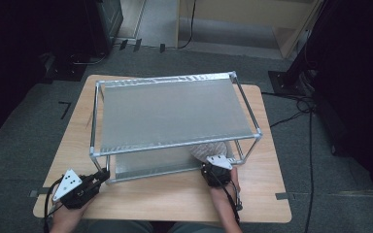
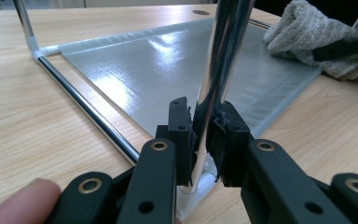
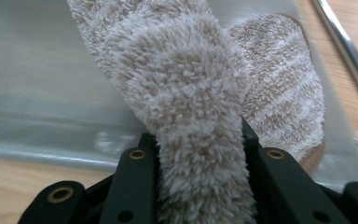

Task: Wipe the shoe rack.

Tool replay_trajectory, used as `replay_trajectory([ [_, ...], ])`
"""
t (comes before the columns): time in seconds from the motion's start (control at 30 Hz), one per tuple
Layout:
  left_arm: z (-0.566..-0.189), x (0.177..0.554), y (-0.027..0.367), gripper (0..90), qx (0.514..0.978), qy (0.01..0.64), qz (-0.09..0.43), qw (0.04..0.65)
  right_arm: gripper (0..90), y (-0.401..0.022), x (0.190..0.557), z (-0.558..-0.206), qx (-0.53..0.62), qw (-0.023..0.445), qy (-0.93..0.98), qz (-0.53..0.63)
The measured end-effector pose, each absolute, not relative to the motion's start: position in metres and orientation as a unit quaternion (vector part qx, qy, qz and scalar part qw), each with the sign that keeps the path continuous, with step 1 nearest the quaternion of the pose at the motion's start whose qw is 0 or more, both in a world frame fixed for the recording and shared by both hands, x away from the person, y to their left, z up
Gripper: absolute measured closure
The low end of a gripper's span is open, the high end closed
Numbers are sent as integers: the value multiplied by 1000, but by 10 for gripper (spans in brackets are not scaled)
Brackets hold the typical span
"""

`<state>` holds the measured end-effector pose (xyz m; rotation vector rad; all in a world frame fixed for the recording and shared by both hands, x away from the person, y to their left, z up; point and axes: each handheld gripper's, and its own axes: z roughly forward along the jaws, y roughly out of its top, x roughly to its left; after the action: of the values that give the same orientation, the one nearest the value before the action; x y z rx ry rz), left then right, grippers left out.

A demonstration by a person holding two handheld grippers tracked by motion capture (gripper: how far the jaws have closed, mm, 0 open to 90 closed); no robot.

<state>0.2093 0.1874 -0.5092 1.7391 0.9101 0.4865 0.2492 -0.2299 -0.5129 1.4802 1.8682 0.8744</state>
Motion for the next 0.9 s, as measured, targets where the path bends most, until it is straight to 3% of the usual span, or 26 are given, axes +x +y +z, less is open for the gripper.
replay_trajectory([
  [0.5,-510,201,174,787,762,299,153,553,701,-160,225,-514,484,268,753,356],
  [0.7,-510,201,171,785,764,295,149,554,698,-127,216,-515,445,239,771,387],
  [0.9,-509,202,170,791,766,297,153,550,696,-129,221,-513,440,219,775,398],
])
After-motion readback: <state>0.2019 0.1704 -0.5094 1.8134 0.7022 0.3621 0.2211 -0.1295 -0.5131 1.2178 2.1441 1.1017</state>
